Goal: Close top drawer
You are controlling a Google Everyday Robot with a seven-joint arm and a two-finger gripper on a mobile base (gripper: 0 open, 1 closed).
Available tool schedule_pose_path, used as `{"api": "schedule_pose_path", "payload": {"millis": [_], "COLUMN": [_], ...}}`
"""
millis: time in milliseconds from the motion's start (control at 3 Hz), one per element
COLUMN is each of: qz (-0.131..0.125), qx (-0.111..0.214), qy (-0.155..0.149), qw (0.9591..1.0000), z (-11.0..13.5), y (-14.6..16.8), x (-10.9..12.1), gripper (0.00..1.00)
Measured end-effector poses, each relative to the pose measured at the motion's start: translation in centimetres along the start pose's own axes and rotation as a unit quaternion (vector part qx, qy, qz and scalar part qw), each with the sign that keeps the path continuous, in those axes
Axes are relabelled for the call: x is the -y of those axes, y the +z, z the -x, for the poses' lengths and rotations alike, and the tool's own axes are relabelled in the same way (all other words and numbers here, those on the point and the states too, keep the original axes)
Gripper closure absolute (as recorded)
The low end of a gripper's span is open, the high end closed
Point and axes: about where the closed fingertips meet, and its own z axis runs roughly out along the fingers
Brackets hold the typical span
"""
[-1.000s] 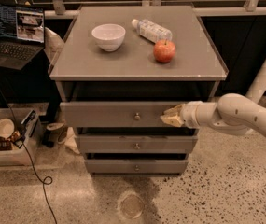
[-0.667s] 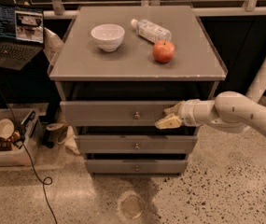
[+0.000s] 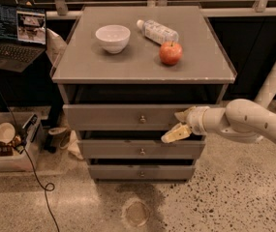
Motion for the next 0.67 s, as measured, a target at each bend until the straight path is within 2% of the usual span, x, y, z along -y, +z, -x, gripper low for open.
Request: {"api": "schedule_pose_path", "payload": {"millis": [667], "qz": [0.000], "qx": [0.000], "qy": [0.000], "qw": [1.0000], "z": [-0.34], "y": [-0.78], "x": [-1.35], "gripper": [0.00]}}
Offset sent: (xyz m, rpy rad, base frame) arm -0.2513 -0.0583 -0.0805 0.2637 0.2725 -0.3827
